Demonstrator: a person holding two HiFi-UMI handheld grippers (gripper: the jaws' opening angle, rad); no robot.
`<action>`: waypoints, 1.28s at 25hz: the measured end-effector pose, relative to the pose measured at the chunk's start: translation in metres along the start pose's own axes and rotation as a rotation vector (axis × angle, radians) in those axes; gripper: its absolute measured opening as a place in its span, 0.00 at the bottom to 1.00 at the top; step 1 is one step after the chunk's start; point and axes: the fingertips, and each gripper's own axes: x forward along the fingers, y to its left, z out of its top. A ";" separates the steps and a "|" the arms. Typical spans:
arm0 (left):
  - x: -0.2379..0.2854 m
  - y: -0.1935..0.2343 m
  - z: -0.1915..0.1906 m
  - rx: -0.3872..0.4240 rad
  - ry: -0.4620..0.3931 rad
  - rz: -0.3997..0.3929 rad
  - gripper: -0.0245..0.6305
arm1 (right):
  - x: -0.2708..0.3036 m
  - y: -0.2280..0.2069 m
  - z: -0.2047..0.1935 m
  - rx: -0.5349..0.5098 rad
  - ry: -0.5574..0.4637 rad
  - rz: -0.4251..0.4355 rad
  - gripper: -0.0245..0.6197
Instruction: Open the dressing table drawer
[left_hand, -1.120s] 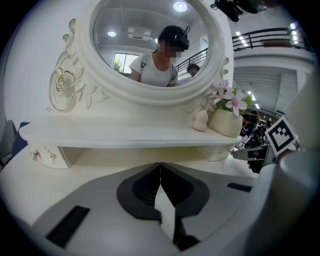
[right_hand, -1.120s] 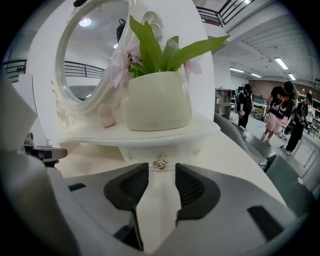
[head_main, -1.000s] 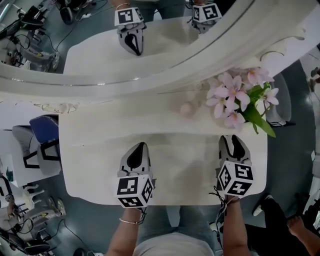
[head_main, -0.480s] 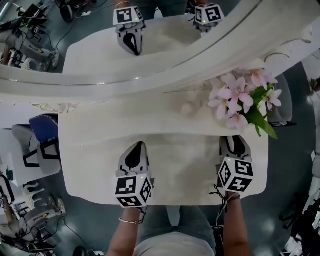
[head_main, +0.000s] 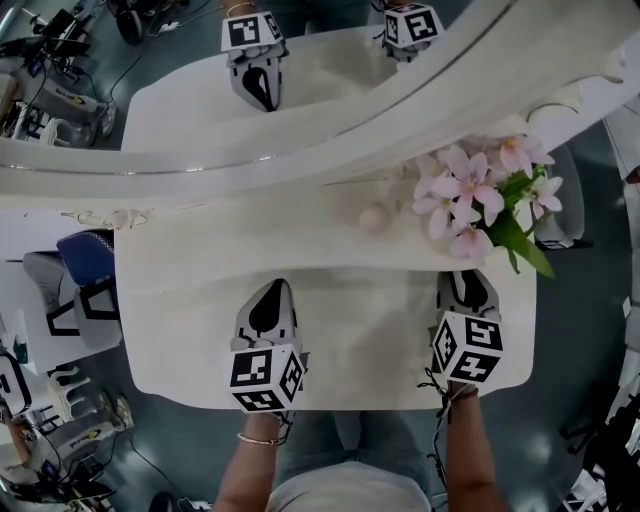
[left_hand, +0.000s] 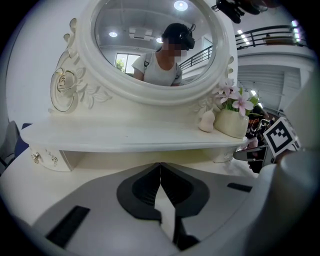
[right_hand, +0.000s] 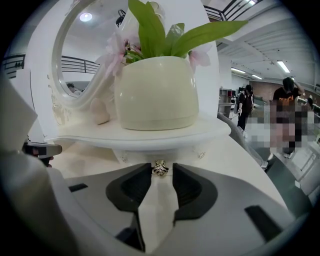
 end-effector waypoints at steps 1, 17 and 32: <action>0.000 -0.001 0.000 0.002 0.000 0.000 0.07 | 0.000 0.000 0.000 -0.002 0.002 -0.001 0.25; -0.003 -0.003 0.003 0.013 0.003 -0.005 0.07 | 0.001 0.003 0.000 -0.027 0.028 -0.024 0.21; -0.015 0.001 0.009 0.022 -0.004 -0.018 0.07 | 0.001 0.002 -0.001 -0.012 0.023 -0.028 0.20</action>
